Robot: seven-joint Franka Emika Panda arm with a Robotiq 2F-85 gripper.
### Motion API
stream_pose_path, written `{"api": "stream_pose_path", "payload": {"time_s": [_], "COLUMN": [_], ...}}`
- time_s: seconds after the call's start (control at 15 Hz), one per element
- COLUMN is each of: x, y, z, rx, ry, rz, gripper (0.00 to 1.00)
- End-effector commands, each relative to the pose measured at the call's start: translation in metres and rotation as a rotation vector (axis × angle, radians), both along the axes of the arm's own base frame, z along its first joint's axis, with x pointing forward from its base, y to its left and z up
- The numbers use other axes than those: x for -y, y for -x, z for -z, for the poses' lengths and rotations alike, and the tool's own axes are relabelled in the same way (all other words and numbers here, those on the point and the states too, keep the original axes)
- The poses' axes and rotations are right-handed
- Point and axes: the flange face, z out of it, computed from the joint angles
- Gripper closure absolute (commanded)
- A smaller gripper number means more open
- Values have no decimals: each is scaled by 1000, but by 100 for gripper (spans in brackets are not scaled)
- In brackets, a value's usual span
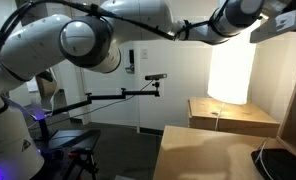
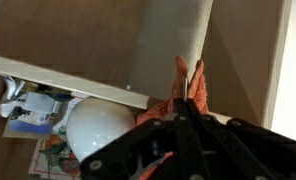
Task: Move the tennis rack slightly to the right. Pick up the orange towel from the top compartment and put it on the table.
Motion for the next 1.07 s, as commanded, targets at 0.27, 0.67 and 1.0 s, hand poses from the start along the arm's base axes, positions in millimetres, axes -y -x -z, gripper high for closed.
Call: {"api": "stream_pose_path", "payload": {"time_s": [0.27, 0.67, 1.0], "x": [16, 18, 14], "y": [8, 13, 22], "z": [-29, -40, -57], "rx": [140, 225, 341], "ry": [-117, -196, -293], "rz": [-43, -90, -125], "gripper": [96, 96, 96]}}
